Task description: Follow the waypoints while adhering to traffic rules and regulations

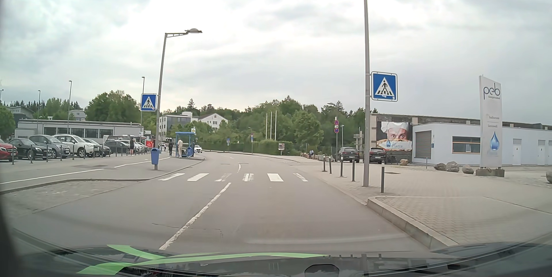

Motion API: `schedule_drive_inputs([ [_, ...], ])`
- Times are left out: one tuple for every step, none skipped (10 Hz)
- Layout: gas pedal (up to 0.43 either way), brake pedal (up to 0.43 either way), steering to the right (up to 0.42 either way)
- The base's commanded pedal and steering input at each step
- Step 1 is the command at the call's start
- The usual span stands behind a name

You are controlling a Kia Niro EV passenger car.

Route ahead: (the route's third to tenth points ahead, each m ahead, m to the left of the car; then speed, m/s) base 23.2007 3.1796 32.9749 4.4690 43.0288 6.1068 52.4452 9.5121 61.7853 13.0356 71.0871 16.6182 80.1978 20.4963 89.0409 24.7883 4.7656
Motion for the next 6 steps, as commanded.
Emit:
schedule_drive_inputs([
  [0.098,0.000,-0.022],
  [0.098,0.000,-0.027],
  [0.110,0.000,-0.031],
  [0.110,0.000,-0.033],
  [0.110,0.000,-0.033],
  [0.110,0.000,-0.034],
])
